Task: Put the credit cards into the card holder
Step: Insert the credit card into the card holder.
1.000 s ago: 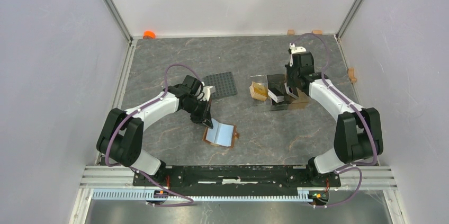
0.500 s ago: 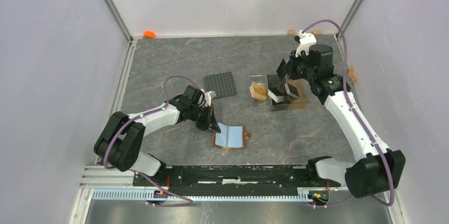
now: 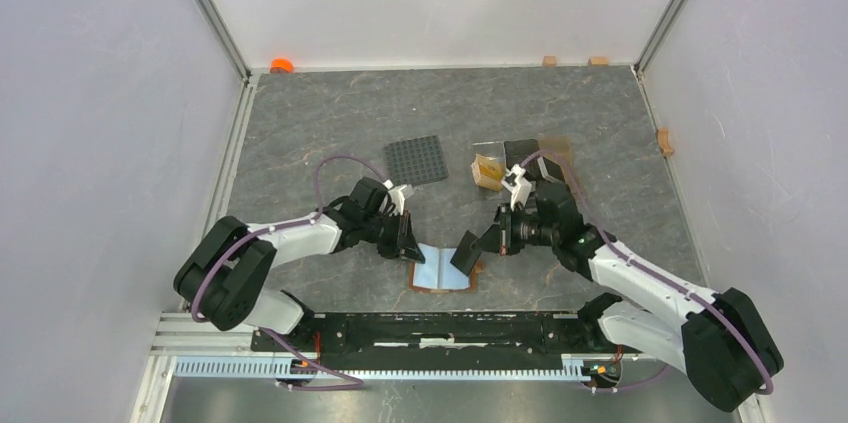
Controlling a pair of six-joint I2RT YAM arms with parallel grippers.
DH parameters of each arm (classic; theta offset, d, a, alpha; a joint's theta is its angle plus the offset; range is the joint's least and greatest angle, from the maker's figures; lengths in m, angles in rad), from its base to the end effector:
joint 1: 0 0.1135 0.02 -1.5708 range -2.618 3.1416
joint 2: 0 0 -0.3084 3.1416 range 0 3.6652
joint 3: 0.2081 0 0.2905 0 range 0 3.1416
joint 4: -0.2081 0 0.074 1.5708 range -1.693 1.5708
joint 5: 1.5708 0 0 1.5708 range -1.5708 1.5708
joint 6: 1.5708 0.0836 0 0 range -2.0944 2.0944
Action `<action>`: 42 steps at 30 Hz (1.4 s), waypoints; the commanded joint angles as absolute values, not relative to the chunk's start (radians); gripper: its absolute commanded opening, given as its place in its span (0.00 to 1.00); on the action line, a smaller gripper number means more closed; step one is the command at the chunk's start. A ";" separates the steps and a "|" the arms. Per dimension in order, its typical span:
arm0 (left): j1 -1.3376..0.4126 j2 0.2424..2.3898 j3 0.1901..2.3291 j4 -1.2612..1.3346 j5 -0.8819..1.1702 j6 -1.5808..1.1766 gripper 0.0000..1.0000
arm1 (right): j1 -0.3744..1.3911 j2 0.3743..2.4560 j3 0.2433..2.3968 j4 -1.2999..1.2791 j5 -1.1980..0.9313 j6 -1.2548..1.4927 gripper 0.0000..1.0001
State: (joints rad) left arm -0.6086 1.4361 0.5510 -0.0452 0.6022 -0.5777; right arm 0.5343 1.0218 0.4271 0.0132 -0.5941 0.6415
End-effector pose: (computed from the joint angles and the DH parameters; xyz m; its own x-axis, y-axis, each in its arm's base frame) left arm 0.2112 -0.2049 0.1225 -0.9600 0.1205 -0.2526 0.2681 0.6546 -0.7068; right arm 0.1895 0.1665 0.1884 -0.8722 0.0601 -0.4855 -0.3777 0.5479 0.7464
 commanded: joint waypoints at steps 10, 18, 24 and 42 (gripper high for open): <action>-0.623 1.318 0.524 -0.147 0.451 -0.583 0.54 | 0.624 1.098 0.255 0.385 -0.529 0.849 0.00; -0.623 1.260 0.477 -0.133 0.441 -0.597 0.38 | 0.650 1.162 0.179 0.540 -0.503 0.915 0.00; -0.623 1.317 0.472 -0.104 0.461 -0.599 0.25 | 0.673 1.226 0.134 0.702 -0.501 0.990 0.00; -0.624 1.349 0.474 -0.092 0.460 -0.591 0.14 | 0.692 1.398 0.164 0.715 -0.486 0.975 0.00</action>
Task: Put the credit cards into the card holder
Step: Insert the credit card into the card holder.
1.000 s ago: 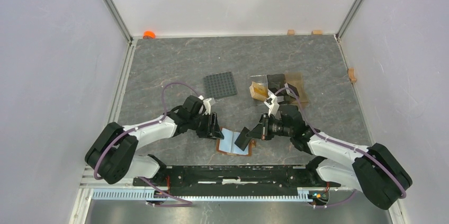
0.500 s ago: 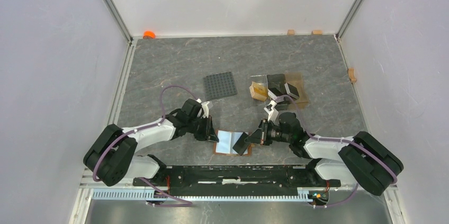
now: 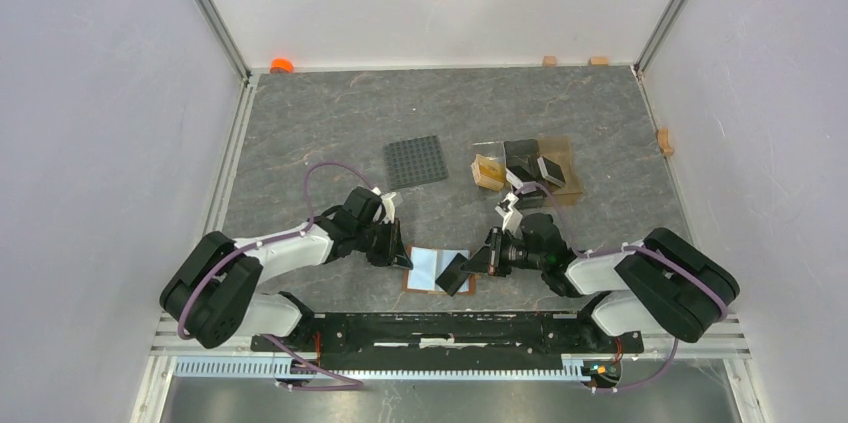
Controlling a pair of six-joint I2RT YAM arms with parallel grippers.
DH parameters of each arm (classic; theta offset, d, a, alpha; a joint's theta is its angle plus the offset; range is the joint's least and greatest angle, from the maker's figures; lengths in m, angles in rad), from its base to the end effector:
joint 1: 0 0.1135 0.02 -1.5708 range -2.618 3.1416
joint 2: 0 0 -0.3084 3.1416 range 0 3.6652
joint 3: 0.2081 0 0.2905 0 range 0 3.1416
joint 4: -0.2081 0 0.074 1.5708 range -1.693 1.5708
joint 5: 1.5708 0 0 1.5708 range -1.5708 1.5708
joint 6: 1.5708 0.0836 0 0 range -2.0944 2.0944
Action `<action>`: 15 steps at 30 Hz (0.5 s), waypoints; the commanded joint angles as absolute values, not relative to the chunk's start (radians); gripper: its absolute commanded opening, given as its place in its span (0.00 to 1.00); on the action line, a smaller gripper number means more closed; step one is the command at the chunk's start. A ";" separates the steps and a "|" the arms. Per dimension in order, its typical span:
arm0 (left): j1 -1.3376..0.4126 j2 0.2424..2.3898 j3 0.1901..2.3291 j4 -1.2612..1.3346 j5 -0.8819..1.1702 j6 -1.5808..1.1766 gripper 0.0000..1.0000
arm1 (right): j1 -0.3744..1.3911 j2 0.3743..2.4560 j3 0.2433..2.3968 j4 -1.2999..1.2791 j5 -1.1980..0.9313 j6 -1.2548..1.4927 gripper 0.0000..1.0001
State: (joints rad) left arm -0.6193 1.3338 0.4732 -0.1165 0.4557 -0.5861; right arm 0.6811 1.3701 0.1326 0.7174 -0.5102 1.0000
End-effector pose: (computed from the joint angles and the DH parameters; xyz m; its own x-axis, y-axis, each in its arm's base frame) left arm 0.1918 -0.1819 0.1133 -0.9615 0.0755 -0.2643 0.2279 0.7562 -0.6133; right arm 0.1574 0.1802 0.0937 -0.9480 0.1769 -0.2646 -0.1499 0.4854 0.8613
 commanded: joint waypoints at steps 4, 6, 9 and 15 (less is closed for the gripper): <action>-0.623 1.354 0.475 -0.086 0.461 -0.591 0.13 | 0.699 1.422 0.183 0.684 -0.481 0.954 0.00; -0.624 1.356 0.476 -0.085 0.462 -0.588 0.13 | 0.701 1.433 0.194 0.672 -0.476 0.945 0.00; -0.623 1.357 0.474 -0.080 0.462 -0.585 0.13 | 0.703 1.449 0.217 0.641 -0.471 0.921 0.00; -0.623 1.361 0.475 -0.074 0.465 -0.581 0.13 | 0.706 1.494 0.257 0.578 -0.477 0.883 0.00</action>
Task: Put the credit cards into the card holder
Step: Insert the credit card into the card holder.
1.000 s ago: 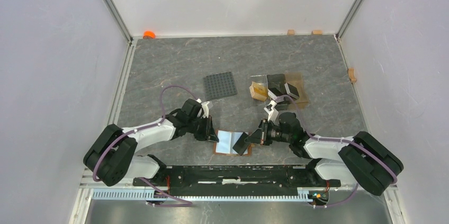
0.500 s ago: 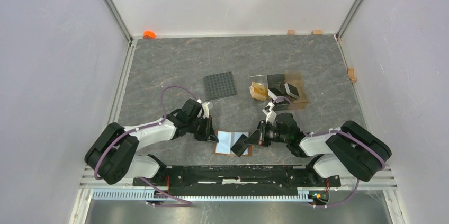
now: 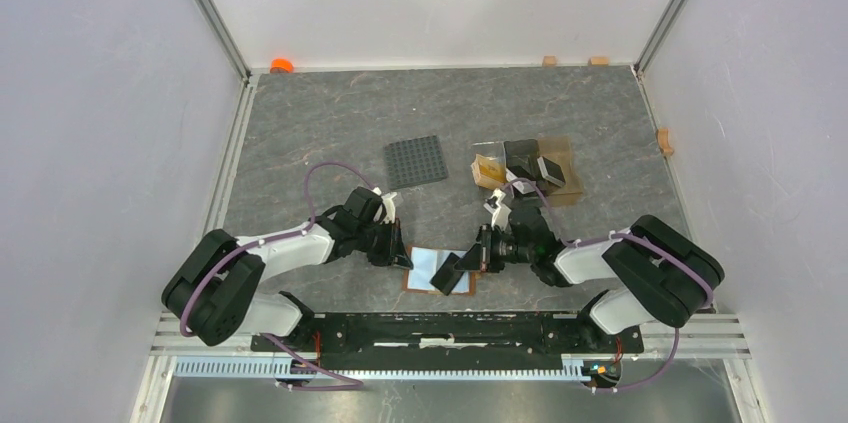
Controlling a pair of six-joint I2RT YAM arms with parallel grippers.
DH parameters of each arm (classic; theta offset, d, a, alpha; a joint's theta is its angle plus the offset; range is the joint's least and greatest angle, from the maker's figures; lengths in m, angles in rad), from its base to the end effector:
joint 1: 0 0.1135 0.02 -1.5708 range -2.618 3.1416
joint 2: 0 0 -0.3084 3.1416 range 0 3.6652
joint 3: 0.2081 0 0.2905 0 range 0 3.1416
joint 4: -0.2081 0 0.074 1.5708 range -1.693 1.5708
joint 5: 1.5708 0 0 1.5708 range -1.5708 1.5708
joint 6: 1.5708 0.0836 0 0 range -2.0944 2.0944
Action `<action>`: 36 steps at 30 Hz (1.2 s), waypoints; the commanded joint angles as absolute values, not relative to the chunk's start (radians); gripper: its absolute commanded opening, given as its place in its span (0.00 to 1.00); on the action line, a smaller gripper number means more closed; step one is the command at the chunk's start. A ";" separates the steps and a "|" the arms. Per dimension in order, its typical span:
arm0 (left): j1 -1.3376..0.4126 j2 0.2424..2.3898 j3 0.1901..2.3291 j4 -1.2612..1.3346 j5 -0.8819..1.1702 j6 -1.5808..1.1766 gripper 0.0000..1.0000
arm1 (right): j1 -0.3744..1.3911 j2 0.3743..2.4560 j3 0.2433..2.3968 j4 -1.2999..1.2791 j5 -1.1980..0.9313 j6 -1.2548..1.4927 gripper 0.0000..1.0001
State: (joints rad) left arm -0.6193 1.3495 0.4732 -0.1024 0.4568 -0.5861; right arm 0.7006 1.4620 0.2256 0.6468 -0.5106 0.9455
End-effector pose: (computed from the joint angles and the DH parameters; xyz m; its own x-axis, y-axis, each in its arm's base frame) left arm 0.1932 -0.1830 0.1107 -0.9619 0.0761 -0.2625 0.2273 0.7562 -0.6136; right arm 0.1714 0.1980 0.0896 -0.9566 0.1186 -0.2662 -0.1663 0.5277 0.8330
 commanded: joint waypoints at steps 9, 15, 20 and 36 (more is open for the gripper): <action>-0.623 1.365 0.476 -0.059 0.475 -0.578 0.12 | 0.708 1.555 0.309 0.462 -0.499 0.816 0.00; -0.623 1.372 0.480 -0.052 0.479 -0.572 0.11 | 0.709 1.597 0.356 0.363 -0.521 0.747 0.00; -0.623 1.373 0.480 -0.045 0.483 -0.569 0.11 | 0.708 1.637 0.398 0.281 -0.532 0.695 0.00; -0.623 1.377 0.479 -0.037 0.492 -0.564 0.11 | 0.704 1.767 0.513 0.106 -0.490 0.603 0.00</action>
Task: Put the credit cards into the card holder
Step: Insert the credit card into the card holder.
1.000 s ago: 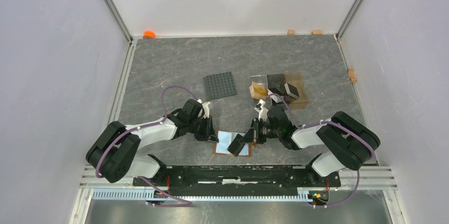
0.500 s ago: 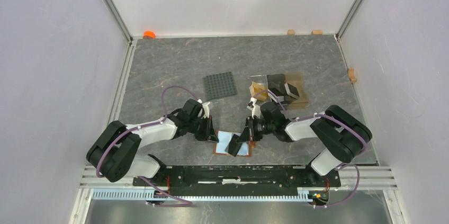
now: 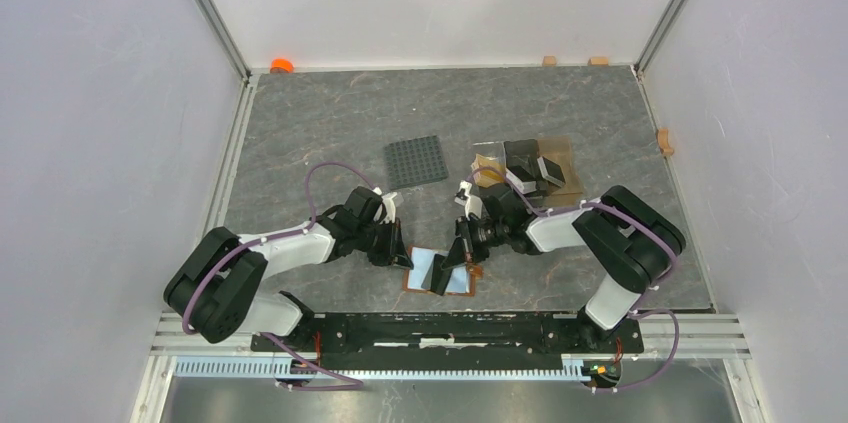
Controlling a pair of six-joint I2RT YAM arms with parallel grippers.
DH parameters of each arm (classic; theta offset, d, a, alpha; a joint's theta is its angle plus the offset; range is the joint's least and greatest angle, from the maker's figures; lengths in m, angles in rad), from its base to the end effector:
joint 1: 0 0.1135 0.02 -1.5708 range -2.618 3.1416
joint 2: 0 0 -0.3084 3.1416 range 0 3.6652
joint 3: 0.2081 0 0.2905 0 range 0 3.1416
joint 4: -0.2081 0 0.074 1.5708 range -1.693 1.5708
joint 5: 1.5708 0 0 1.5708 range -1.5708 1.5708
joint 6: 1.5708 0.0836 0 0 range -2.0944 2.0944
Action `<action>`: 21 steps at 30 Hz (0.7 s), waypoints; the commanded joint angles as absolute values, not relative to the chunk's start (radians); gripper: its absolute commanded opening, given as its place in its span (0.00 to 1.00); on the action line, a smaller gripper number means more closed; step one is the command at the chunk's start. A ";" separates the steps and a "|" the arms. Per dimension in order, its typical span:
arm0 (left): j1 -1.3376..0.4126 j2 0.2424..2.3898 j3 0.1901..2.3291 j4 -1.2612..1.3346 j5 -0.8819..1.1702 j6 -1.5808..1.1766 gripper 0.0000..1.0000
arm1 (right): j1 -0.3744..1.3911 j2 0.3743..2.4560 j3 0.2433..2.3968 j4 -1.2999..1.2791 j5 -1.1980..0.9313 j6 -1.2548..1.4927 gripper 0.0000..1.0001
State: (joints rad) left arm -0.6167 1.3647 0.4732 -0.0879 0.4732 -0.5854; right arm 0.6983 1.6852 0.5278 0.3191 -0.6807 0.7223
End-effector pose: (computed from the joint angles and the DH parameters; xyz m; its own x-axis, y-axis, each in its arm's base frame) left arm 0.1941 -0.1843 0.1087 -0.9634 0.0802 -0.2556 0.2277 0.7480 -0.6234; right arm 0.2092 0.2443 0.0804 -0.9707 -0.1440 -0.1924 -0.2402 0.5596 0.7932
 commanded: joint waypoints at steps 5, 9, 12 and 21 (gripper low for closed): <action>-0.623 1.376 0.479 -0.037 0.492 -0.566 0.11 | 0.694 1.779 0.523 0.046 -0.444 0.590 0.00; -0.623 1.375 0.480 -0.034 0.495 -0.566 0.10 | 0.691 1.798 0.555 0.002 -0.409 0.577 0.00; -0.623 1.374 0.479 -0.033 0.497 -0.565 0.11 | 0.692 1.813 0.574 -0.036 -0.395 0.584 0.00; -0.623 1.388 0.475 -0.013 0.519 -0.570 0.10 | 0.692 1.835 0.601 -0.014 -0.383 0.606 0.00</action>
